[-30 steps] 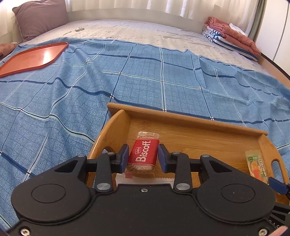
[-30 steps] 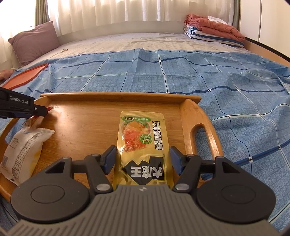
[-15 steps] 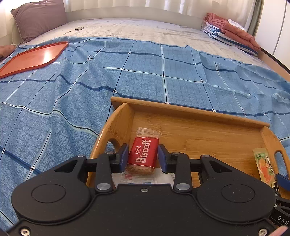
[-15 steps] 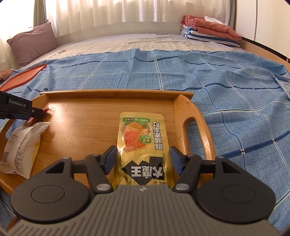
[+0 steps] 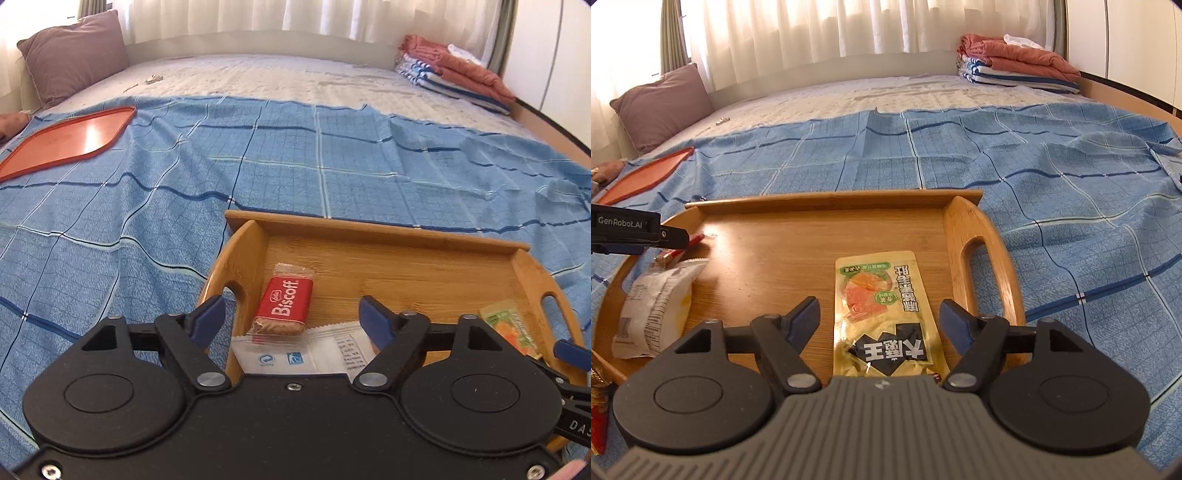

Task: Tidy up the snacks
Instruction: 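Open both tools to drop the Biscoff packet and jerky pouch on the tray, then move both tools back down to the snack pile beside the tray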

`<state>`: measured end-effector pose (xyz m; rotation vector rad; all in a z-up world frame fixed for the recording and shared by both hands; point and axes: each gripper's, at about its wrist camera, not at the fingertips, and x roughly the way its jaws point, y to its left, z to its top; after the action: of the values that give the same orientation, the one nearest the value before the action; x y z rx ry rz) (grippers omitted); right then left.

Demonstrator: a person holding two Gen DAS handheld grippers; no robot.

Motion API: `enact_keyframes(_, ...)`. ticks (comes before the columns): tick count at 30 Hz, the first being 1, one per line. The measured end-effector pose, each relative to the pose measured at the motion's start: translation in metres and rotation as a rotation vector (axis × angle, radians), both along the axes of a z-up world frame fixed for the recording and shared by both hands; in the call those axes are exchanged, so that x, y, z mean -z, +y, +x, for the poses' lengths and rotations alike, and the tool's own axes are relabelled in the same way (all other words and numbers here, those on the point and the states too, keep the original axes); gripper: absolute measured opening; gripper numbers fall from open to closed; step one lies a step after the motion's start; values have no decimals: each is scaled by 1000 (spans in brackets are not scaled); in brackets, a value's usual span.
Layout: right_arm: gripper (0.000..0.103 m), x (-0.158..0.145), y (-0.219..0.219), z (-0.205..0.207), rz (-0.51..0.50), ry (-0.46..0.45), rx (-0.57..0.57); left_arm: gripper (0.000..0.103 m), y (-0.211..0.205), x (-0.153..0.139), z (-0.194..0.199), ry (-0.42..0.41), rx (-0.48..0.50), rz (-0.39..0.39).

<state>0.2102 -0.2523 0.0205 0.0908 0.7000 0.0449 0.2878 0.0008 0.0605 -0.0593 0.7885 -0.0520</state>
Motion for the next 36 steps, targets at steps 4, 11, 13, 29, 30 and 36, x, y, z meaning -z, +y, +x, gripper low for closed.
enact_keyframes(4,84,-11,4,-11,-5,-31,-17,84,3,-12,-23,-32,28,-23)
enact_keyframes(11,87,-24,8,-43,39,-74,-44,91,9,-28,-79,-111,76,-51)
enact_keyframes(13,88,-25,9,-55,52,-84,-49,91,11,-30,-97,-131,90,-60)
enact_keyframes(29,95,-4,16,-149,22,-140,-43,95,12,-15,-211,-245,171,-34)
enact_keyframes(30,95,-2,17,-155,13,-141,-41,95,11,-13,-216,-245,175,-38)
enact_keyframes(36,97,7,18,-174,7,-139,-30,96,5,3,-244,-254,201,-82)
